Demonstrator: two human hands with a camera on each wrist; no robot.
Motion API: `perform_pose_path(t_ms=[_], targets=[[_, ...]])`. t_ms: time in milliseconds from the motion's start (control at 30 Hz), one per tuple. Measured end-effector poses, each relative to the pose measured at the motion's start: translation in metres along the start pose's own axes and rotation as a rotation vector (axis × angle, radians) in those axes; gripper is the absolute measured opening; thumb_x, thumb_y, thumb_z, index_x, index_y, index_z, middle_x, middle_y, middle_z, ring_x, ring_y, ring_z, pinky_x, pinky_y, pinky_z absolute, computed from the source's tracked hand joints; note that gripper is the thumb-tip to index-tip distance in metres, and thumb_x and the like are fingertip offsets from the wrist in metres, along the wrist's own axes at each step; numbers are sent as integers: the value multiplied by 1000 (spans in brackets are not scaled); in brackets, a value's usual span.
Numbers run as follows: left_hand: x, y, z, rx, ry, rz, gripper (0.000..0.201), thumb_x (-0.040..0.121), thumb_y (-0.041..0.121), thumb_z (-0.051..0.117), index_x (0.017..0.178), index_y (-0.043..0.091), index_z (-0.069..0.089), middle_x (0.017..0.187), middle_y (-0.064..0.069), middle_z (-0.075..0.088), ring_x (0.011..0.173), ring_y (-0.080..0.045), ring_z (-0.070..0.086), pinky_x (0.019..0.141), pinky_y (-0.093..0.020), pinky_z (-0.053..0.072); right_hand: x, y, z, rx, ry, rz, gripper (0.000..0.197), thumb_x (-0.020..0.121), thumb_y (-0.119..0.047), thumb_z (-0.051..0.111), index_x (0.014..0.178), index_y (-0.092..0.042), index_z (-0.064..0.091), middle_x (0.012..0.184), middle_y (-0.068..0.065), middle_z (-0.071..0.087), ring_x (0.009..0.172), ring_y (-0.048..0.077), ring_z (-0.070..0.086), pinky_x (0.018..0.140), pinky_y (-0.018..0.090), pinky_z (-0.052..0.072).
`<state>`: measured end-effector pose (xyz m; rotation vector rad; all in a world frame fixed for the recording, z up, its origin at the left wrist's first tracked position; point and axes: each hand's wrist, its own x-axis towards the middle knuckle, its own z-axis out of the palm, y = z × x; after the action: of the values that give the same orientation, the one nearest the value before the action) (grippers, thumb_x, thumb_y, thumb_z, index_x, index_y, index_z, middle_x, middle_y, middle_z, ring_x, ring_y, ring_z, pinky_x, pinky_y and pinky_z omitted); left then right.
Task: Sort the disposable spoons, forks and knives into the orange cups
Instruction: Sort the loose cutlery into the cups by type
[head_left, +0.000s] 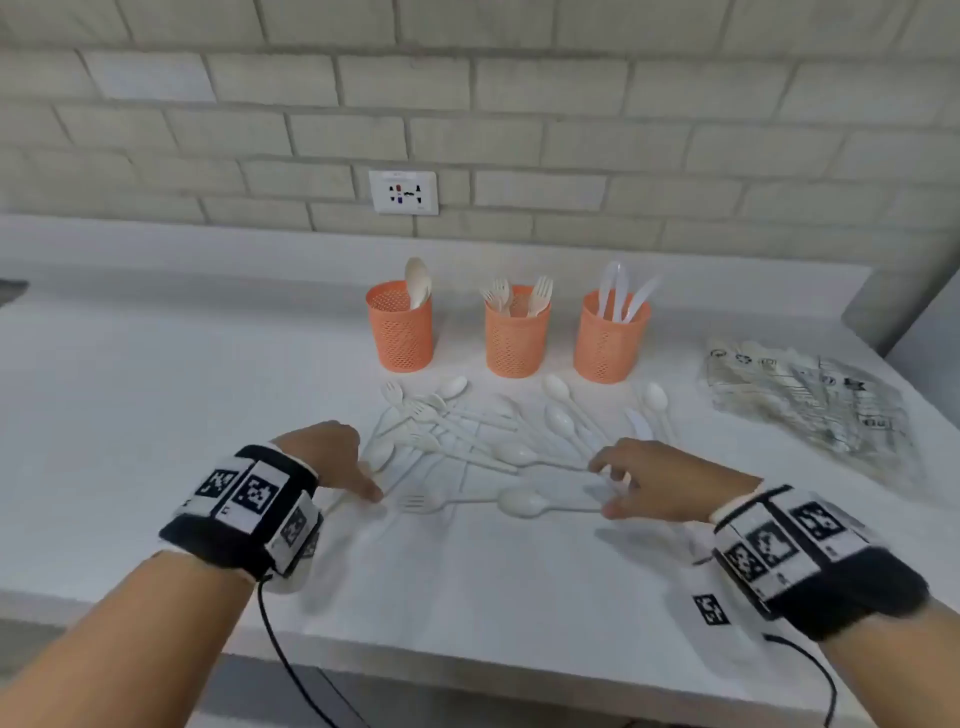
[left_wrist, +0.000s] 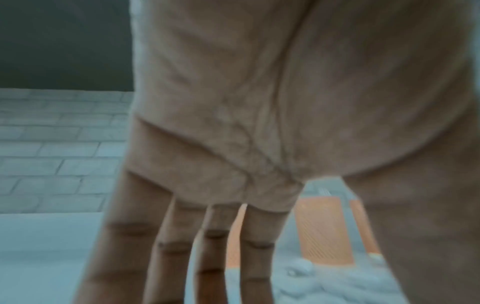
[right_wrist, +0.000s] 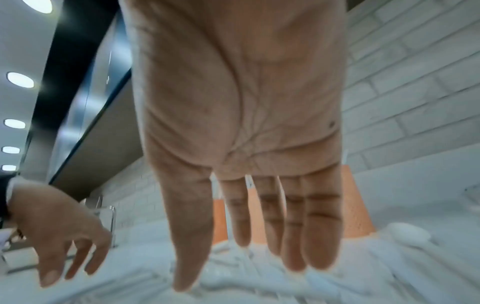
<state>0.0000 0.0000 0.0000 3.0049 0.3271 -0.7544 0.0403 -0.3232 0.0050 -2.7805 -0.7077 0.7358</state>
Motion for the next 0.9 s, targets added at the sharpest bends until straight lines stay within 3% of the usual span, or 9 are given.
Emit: perform_pose_path(t_ms=[100, 167, 300, 367, 467, 667, 767, 833, 900], targets=[[-2, 8, 11, 36, -70, 32, 58, 73, 50, 72, 105, 8, 51, 100, -3, 55, 108, -22, 56, 78, -25, 39, 26, -8, 8, -80, 21, 0, 84, 73, -34, 76, 142, -21, 29, 134, 4, 33, 114, 19, 42, 97, 32, 40], [-3, 17, 17, 27, -38, 56, 51, 69, 46, 77, 89, 11, 44, 88, 0, 50, 101, -23, 57, 80, -28, 43, 40, -15, 16, -162, 6, 18, 93, 69, -34, 78, 143, -21, 24, 137, 4, 31, 126, 24, 35, 101, 41, 41], [-1, 22, 19, 37, 1, 61, 45, 73, 39, 76, 96, 8, 52, 108, -9, 60, 109, -25, 58, 88, -31, 46, 57, -21, 22, -260, 8, 55, 67, 76, -25, 69, 133, -15, 36, 129, 5, 38, 121, 25, 40, 95, 41, 45], [4, 23, 21, 34, 4, 61, 43, 75, 41, 74, 89, 6, 52, 103, -10, 60, 107, -25, 59, 86, -31, 47, 63, -24, 22, -284, 30, 62, 49, 82, -19, 60, 127, -12, 42, 124, 7, 42, 116, 27, 45, 93, 39, 46], [11, 27, 24, 22, 29, 54, 56, 77, 46, 70, 109, 2, 56, 104, -10, 61, 106, -25, 59, 84, -30, 46, 70, -25, 24, -273, 93, 83, 29, 87, -12, 50, 117, -10, 49, 119, 10, 50, 107, 28, 51, 90, 38, 46], [27, 37, 25, 26, 92, 77, 31, 90, 25, 55, 109, 1, 61, 116, -13, 63, 106, -26, 61, 85, -29, 48, 75, -26, 30, -270, 89, 99, 24, 92, -2, 36, 113, -1, 48, 114, 17, 57, 97, 30, 58, 73, 32, 40], [32, 42, 24, -10, 157, 46, 46, 87, 32, 59, 120, 2, 51, 124, -13, 54, 111, -28, 58, 88, -33, 49, 75, -25, 24, -219, 84, 103, 25, 93, -4, 36, 117, -2, 43, 111, 16, 58, 84, 25, 52, 72, 33, 41], [37, 47, 23, -35, 205, 36, 59, 83, 39, 63, 127, 4, 43, 128, -12, 45, 116, -29, 53, 90, -36, 47, 76, -29, 18, -132, 122, 95, 23, 96, -10, 35, 118, -4, 40, 103, 14, 56, 83, 25, 50, 73, 33, 41], [41, 53, 19, -21, 237, 60, 54, 85, 37, 61, 126, 5, 46, 128, -12, 46, 117, -28, 51, 91, -35, 46, 77, -38, 12, -26, 158, 74, 16, 98, -19, 36, 109, -8, 41, 98, 11, 52, 86, 25, 51, 74, 32, 40]])
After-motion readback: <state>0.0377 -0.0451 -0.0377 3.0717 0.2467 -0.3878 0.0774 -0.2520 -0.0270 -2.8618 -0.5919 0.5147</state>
